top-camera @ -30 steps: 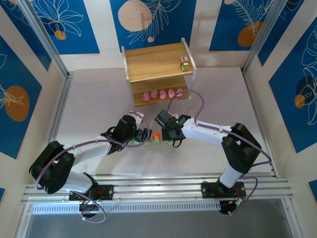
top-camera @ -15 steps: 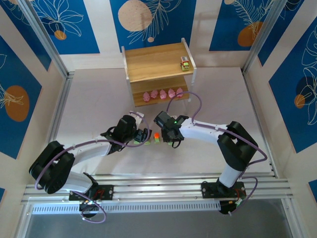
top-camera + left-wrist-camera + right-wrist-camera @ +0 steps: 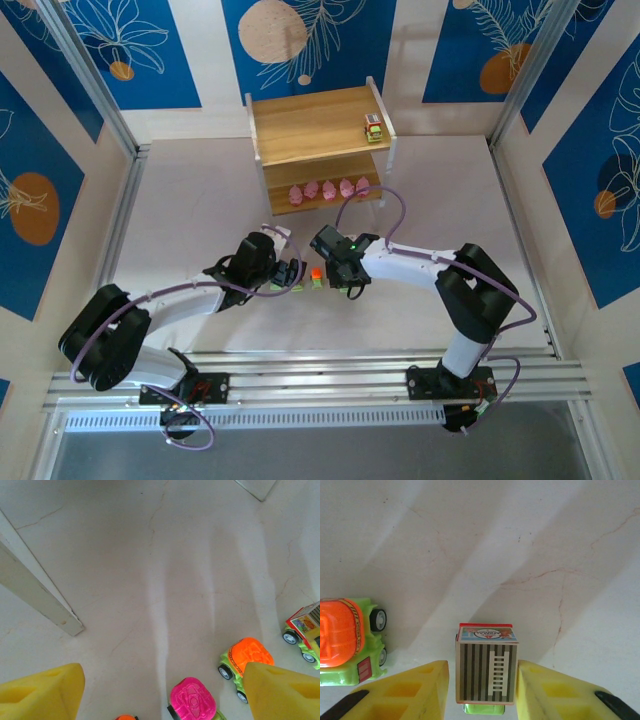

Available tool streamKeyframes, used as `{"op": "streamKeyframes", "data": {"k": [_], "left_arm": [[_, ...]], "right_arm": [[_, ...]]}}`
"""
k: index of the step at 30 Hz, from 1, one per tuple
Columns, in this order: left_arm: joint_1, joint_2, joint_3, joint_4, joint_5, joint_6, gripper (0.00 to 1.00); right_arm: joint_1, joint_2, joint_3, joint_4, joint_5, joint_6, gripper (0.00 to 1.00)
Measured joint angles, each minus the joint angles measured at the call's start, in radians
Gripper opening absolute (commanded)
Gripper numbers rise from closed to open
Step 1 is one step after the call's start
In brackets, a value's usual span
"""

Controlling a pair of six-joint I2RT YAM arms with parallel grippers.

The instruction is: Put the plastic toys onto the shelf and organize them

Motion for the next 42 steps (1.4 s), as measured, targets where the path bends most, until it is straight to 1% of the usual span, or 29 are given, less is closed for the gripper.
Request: {"op": "streamKeyframes", "data": {"k": [4,10,14,16,19,21,32,35,42], "left_arm": [[0.000,0.000,0.000,0.000,0.000,0.000,0.82],[0.000,0.000,0.000,0.000,0.000,0.000,0.82],[0.000,0.000,0.000,0.000,0.000,0.000,0.82],[0.000,0.000,0.000,0.000,0.000,0.000,0.82],[0.000,0.000,0.000,0.000,0.000,0.000,0.82],[0.000,0.000,0.000,0.000,0.000,0.000,0.83],[0.000,0.000,0.000,0.000,0.000,0.000,0.83],[0.000,0.000,0.000,0.000,0.000,0.000,0.83],[0.000,0.000,0.000,0.000,0.000,0.000,0.83]], "right_arm": [[0.000,0.000,0.000,0.000,0.000,-0.001,0.35],[0.000,0.000,0.000,0.000,0.001,-0.012,0.27],[0.000,0.000,0.000,0.001,0.008,-0.015,0.24],[0.000,0.000,0.000,0.002,0.009,-0.016,0.24],[0.000,0.000,0.000,0.002,0.012,-0.019,0.29],[0.000,0.001,0.000,0.002,0.012,-0.024,0.30],[-0.002,0.013,0.007,0.006,0.021,-0.030,0.31],[-0.006,0.024,0.016,0.008,0.025,-0.036,0.35],[-0.008,0.064,0.018,0.003,0.023,-0.041,0.35]]}}
